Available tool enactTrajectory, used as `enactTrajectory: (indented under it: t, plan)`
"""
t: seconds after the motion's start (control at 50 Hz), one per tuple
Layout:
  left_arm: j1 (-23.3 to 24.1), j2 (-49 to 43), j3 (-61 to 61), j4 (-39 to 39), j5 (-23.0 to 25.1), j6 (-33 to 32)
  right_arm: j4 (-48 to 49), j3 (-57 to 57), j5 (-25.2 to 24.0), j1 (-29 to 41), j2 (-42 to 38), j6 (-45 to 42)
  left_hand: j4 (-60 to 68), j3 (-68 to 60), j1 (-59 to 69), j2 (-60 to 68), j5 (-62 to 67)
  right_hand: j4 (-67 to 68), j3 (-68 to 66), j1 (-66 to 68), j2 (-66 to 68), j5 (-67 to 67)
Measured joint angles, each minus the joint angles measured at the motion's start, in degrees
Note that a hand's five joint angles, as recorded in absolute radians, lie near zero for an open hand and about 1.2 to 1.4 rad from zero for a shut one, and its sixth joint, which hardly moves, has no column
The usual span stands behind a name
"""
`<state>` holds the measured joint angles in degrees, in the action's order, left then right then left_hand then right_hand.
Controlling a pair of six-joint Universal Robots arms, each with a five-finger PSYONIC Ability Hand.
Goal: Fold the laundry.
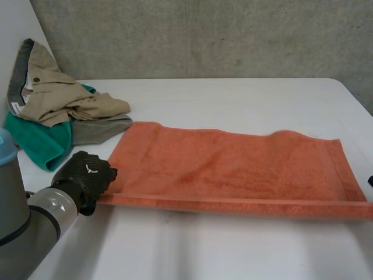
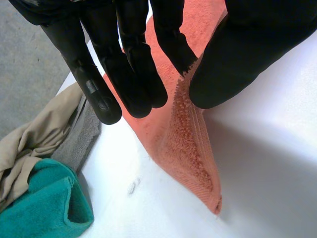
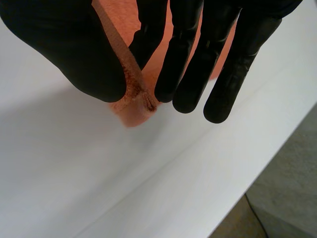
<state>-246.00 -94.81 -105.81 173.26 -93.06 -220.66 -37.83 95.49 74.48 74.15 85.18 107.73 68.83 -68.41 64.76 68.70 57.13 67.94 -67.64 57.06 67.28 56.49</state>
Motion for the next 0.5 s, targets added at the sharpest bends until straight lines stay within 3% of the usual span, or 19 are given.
enactTrajectory:
  t: [0.16,0.28,0.38,0.5]
  plan:
    - [0.4,-4.5,0.5,7.1,-0.2,-1.0,7.8,2.7,0.2,3.3,-3.9,1.6,0.0,0.0,0.0,0.0,0.3,0.0,0.0,0.0,0.0,0.4]
    - [0.8,-15.6,9.7,15.7,-0.5,-1.2,18.4,-3.7,2.9,8.9,-12.1,6.3,0.0,0.0,0.0,0.0,0.3,0.0,0.0,0.0,0.0,0.6]
    - [0.9,-25.8,27.3,25.1,-0.5,-2.2,29.0,-17.0,5.8,14.8,-17.8,10.9,0.0,0.0,0.0,0.0,0.3,0.0,0.0,0.0,0.0,0.6]
    - [0.4,-30.6,47.9,38.5,-0.6,-3.8,50.8,-32.7,6.7,18.4,-19.6,18.2,0.0,0.0,0.0,0.0,0.3,0.0,0.0,0.0,0.0,0.6]
